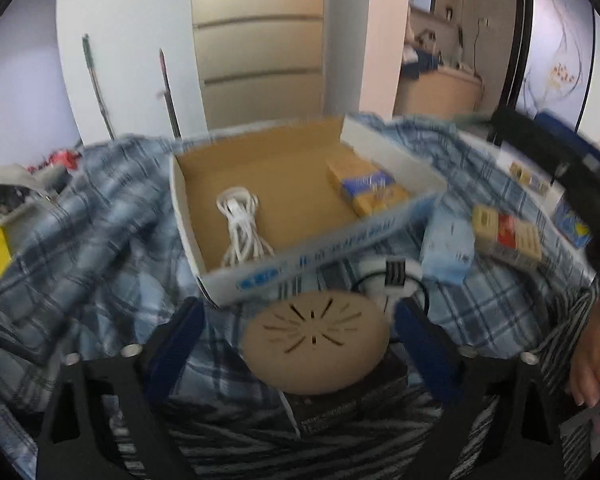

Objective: Organize soft objects
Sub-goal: 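Grasp the beige round pad with the left gripper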

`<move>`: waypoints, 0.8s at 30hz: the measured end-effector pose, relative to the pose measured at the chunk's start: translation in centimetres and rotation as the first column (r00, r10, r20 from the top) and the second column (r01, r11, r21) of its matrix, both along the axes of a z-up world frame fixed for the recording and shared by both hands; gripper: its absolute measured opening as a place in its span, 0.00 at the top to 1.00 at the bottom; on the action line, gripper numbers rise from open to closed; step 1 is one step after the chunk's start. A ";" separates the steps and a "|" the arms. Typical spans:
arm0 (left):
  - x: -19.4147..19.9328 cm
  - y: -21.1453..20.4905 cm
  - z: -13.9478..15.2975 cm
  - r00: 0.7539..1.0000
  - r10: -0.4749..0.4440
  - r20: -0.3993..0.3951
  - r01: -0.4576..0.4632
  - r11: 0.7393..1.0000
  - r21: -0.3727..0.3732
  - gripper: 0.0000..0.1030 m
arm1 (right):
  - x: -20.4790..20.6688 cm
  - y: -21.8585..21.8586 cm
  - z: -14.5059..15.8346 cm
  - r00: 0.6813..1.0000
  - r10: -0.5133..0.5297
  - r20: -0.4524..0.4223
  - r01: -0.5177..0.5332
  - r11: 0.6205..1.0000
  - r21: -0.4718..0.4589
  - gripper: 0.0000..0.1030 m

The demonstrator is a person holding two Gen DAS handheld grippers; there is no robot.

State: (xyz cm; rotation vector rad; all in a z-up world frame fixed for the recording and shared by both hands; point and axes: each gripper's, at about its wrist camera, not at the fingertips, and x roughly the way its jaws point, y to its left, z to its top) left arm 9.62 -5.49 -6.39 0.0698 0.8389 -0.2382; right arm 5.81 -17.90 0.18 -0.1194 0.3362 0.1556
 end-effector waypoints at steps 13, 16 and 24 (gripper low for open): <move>0.8 -0.6 -1.3 0.994 -0.051 -0.098 0.052 0.999 0.010 0.13 | -0.2 0.0 -0.1 1.000 0.001 -0.002 -0.001 1.000 -0.010 0.34; 0.9 -0.6 -1.3 0.994 -0.046 -0.095 0.048 0.999 0.011 0.19 | -0.2 0.0 -0.1 1.000 0.001 -0.003 -0.001 1.000 -0.012 0.34; -0.6 -0.1 0.4 0.999 -0.022 0.032 0.022 1.000 0.003 0.21 | -0.2 -0.1 -0.1 1.000 -0.003 0.008 0.003 1.000 -0.008 0.34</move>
